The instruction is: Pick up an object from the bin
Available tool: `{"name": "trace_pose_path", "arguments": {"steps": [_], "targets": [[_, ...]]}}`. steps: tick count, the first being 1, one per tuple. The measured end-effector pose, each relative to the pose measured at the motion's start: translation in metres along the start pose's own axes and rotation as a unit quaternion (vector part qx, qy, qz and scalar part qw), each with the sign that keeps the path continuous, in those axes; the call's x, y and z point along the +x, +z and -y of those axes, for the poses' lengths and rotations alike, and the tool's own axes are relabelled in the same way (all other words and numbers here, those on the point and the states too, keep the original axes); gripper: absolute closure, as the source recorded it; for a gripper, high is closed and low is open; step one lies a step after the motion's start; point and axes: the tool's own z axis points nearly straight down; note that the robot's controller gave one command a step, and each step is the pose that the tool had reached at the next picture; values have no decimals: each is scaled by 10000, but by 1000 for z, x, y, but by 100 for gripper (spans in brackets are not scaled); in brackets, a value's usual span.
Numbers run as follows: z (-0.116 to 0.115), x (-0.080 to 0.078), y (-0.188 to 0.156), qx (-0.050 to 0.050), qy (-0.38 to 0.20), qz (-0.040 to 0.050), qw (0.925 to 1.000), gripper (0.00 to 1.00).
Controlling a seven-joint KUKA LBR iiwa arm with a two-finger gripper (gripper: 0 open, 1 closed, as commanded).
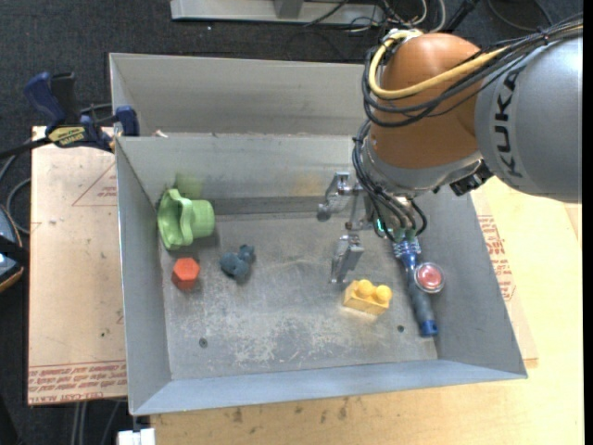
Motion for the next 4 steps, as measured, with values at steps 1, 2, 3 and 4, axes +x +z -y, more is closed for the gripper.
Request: {"name": "trace_pose_path", "arguments": {"steps": [1,2,3,4], "targets": [[113,19,82,11,-1008,8,9949,0],[110,18,131,-7,-783,13,9969,0],[118,25,135,-2,-689,34,9976,0],[125,23,164,-6,-11,53,10000,0]]}}
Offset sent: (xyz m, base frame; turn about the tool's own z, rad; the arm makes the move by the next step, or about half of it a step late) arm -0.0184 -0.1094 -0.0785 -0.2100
